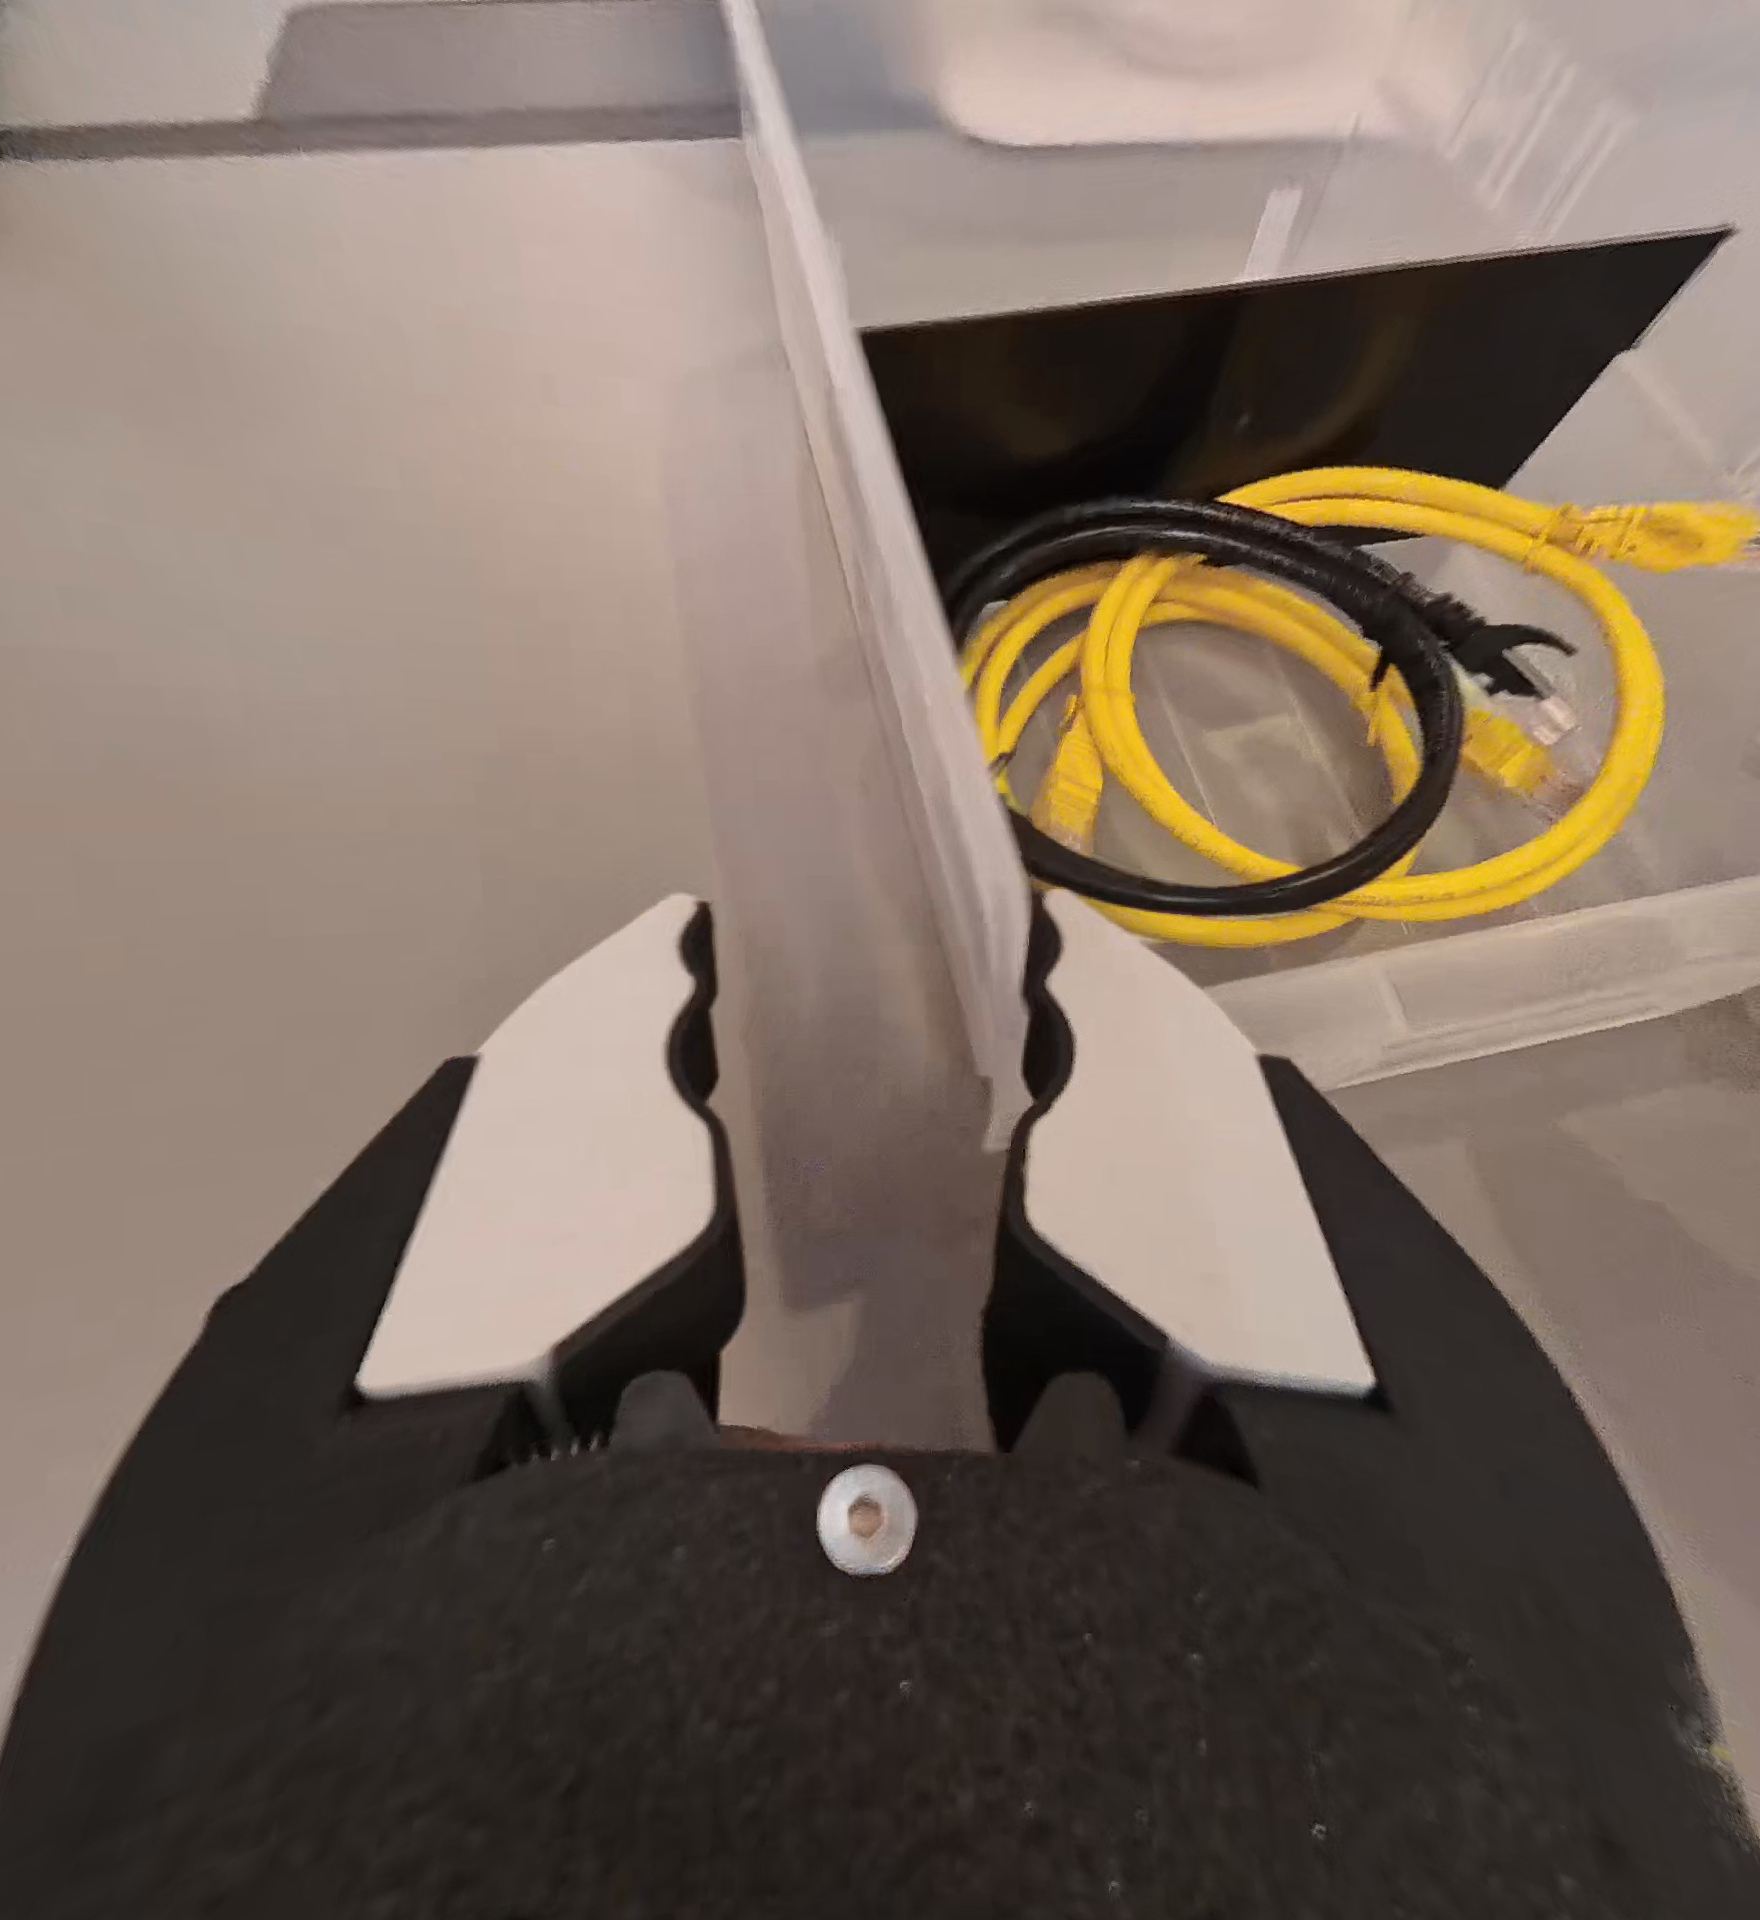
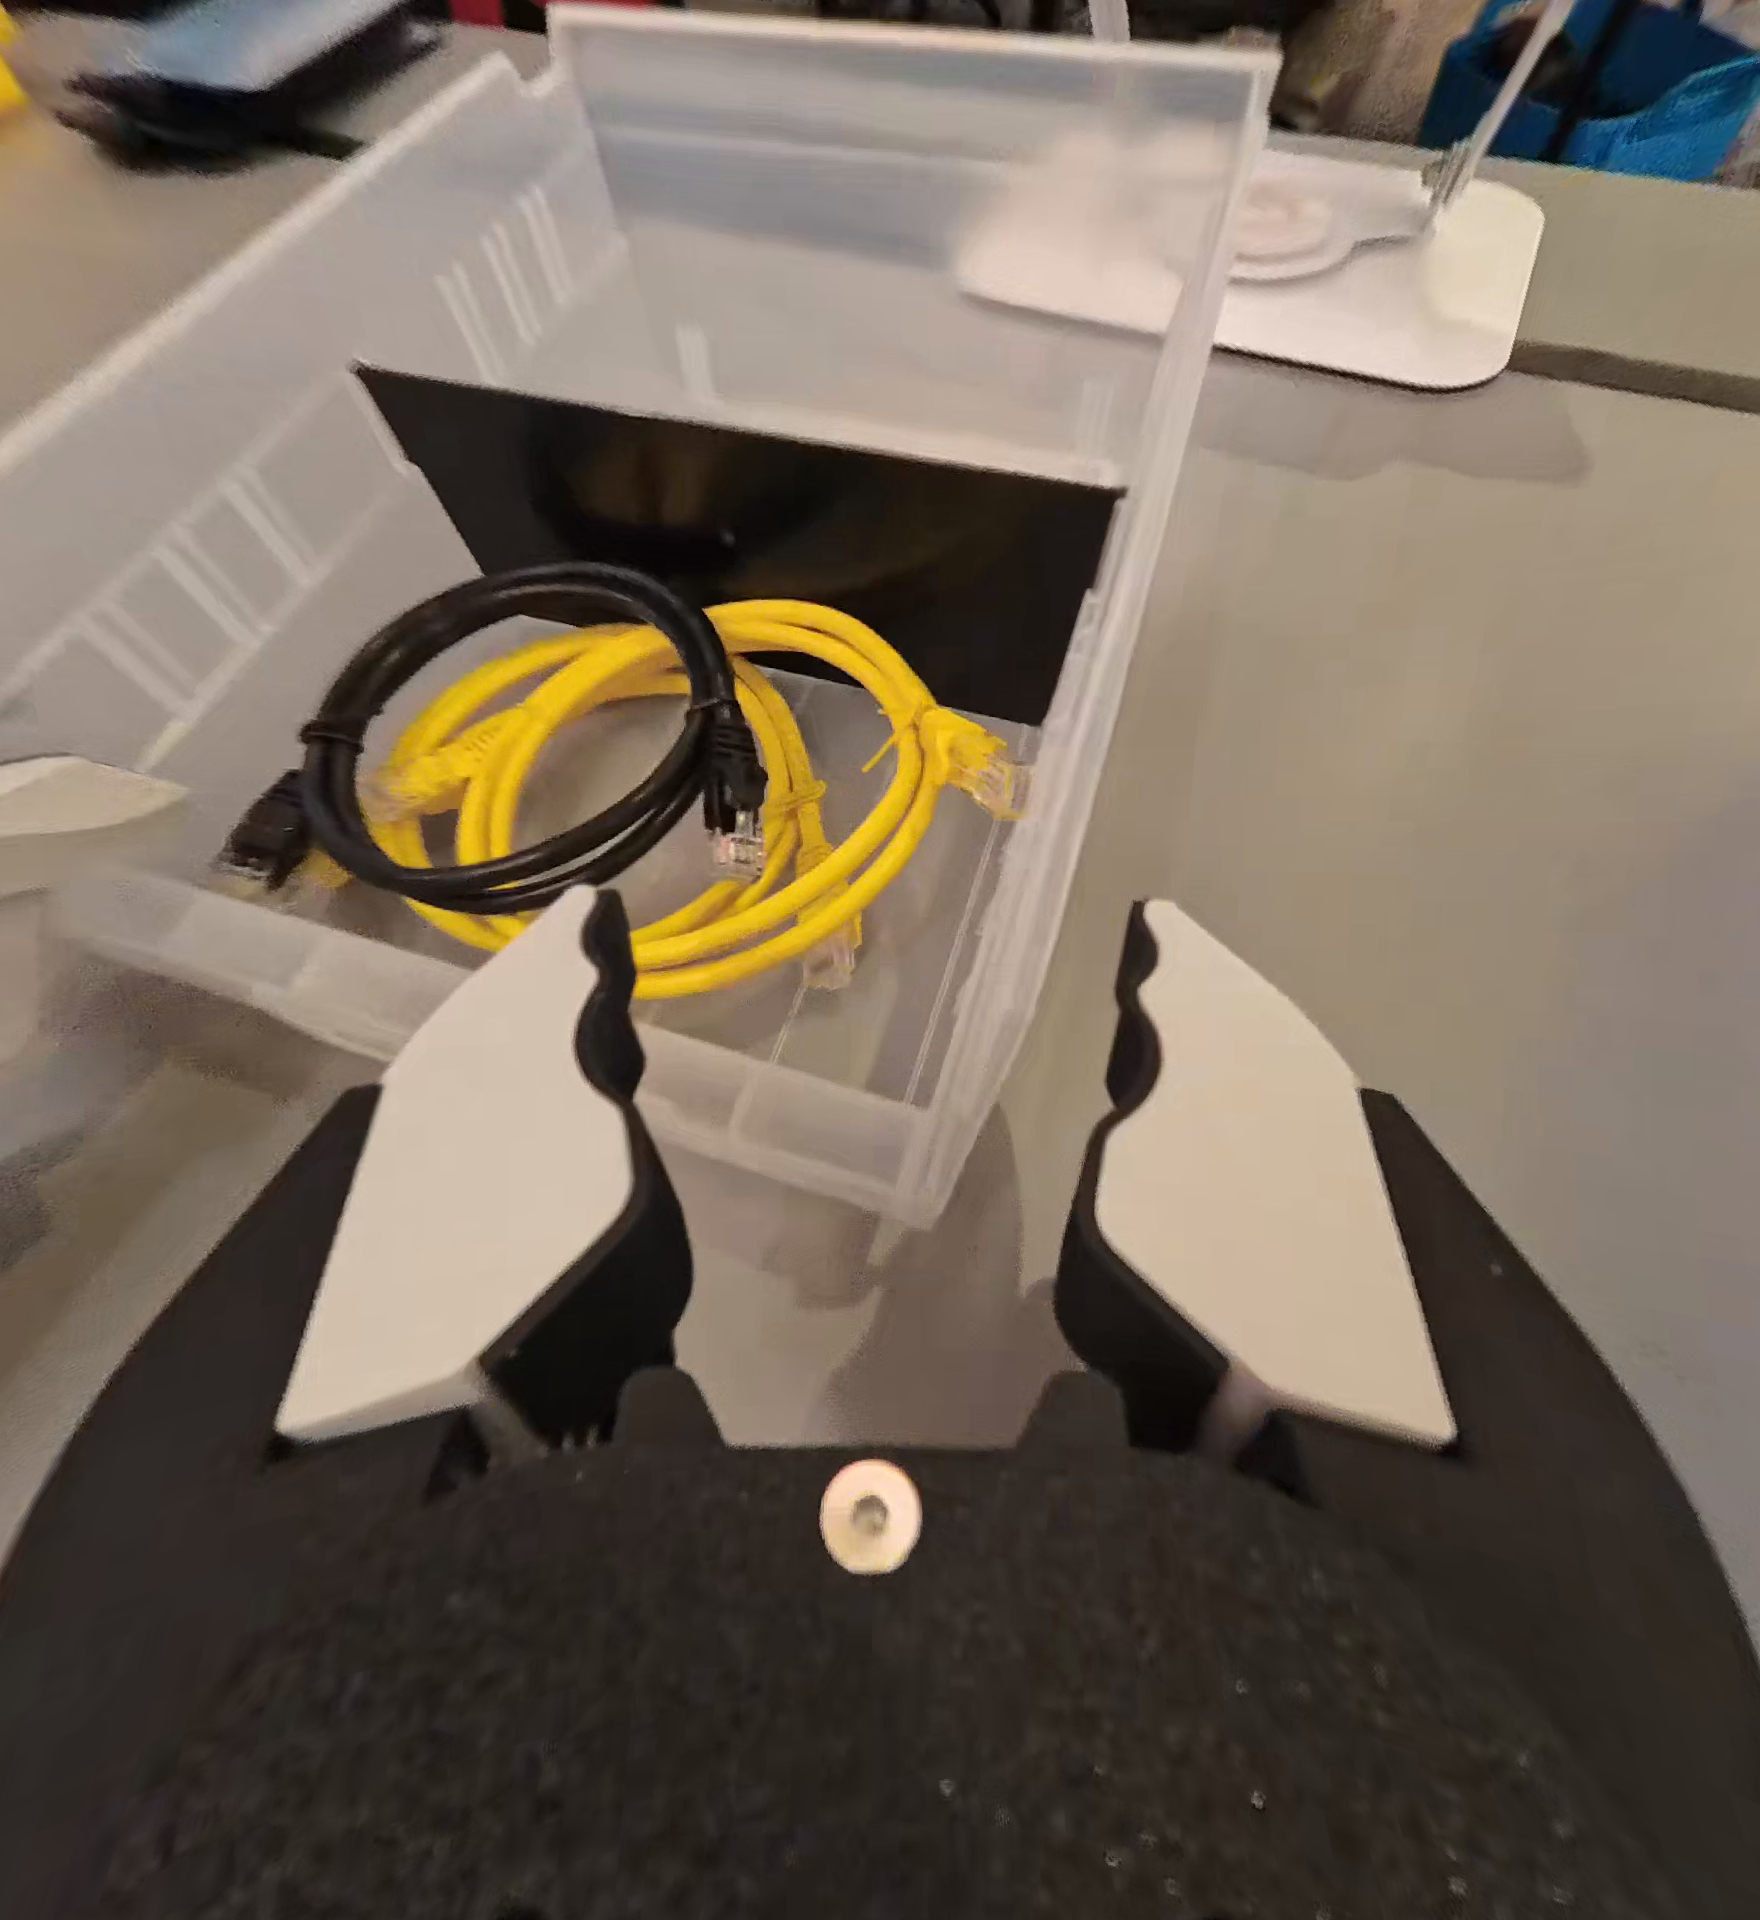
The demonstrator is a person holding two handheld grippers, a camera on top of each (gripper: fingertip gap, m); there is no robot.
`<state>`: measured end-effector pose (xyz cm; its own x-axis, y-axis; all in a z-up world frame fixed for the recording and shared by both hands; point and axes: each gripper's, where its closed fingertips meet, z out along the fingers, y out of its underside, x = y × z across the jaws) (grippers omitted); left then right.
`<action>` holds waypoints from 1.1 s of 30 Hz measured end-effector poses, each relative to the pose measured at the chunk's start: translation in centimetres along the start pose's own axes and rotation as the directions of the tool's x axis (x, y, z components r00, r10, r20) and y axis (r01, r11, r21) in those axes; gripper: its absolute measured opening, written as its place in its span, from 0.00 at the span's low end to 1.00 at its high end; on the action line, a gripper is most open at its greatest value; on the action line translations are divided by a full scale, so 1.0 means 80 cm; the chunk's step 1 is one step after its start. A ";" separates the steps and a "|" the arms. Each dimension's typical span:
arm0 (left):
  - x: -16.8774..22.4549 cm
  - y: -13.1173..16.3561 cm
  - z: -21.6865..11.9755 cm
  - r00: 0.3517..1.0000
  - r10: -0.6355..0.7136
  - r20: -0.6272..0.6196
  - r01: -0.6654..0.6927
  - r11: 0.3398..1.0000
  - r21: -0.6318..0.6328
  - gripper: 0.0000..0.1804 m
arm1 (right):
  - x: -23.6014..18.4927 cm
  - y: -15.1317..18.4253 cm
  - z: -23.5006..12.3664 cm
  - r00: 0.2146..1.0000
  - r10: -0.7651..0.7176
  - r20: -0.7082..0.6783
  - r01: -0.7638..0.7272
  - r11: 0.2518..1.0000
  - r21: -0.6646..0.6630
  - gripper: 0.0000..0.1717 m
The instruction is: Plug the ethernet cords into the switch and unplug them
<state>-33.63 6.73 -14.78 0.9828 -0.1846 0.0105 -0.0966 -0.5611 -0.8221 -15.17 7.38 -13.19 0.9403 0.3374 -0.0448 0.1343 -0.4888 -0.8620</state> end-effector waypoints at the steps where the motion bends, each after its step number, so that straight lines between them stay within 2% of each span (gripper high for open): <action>1: 0.011 0.000 0.003 0.999 0.011 -0.052 -0.012 1.000 -0.015 0.19 | 0.004 0.002 0.006 1.000 0.005 -0.028 -0.005 1.000 -0.008 0.42; 2: 0.020 -0.001 0.005 0.996 0.026 -0.085 -0.028 0.999 -0.028 0.05 | 0.009 0.003 0.010 0.998 0.032 -0.057 -0.033 0.999 -0.014 0.20; 4: 0.007 -0.005 0.007 0.997 0.081 -0.004 -0.081 0.996 -0.048 0.03 | 0.016 0.002 0.009 0.992 0.114 -0.055 -0.117 0.992 -0.037 0.06; 8: -0.004 -0.011 0.006 0.998 0.066 -0.003 -0.066 0.997 -0.028 0.03 | 0.011 0.003 0.007 0.987 0.045 -0.156 -0.055 0.997 -0.058 0.03; 11: -0.033 -0.033 -0.010 1.000 0.025 0.003 -0.026 0.998 0.050 0.02 | -0.016 -0.010 0.010 0.987 0.101 -0.129 -0.107 0.994 -0.038 0.04; 14: -0.078 -0.046 -0.025 0.994 0.075 0.078 -0.084 0.990 0.112 0.02 | -0.053 -0.035 0.022 0.988 0.091 -0.121 -0.091 0.996 0.010 0.03; 20: -0.190 -0.037 -0.037 0.994 -0.050 0.099 0.037 0.990 0.133 0.02 | -0.154 -0.073 0.064 0.994 0.003 -0.113 -0.002 1.000 0.006 0.03; 25: -0.264 -0.028 -0.030 0.988 -0.079 0.133 0.063 0.991 0.119 0.02 | -0.221 -0.063 0.104 0.995 0.002 -0.098 -0.002 1.000 0.001 0.04; 27: -0.280 -0.012 -0.018 0.990 -0.093 0.108 0.086 0.994 0.063 0.02 | -0.239 -0.048 0.117 0.996 -0.022 -0.090 0.020 0.999 -0.027 0.05; 28: -0.285 -0.005 -0.013 0.989 -0.121 0.087 0.117 0.992 0.056 0.03 | -0.245 -0.051 0.117 0.995 -0.045 -0.094 0.045 0.999 0.005 0.06; 33: -0.295 -0.004 -0.011 0.984 -0.155 0.090 0.149 0.987 0.066 0.04 | -0.258 -0.049 0.115 0.996 -0.074 -0.045 0.073 0.997 -0.013 0.09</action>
<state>-56.90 10.58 -14.24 0.9961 -0.0219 0.0860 0.0615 -0.5278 -0.8472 -37.97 9.74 -13.50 0.9410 0.3359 0.0415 0.2067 -0.4733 -0.8563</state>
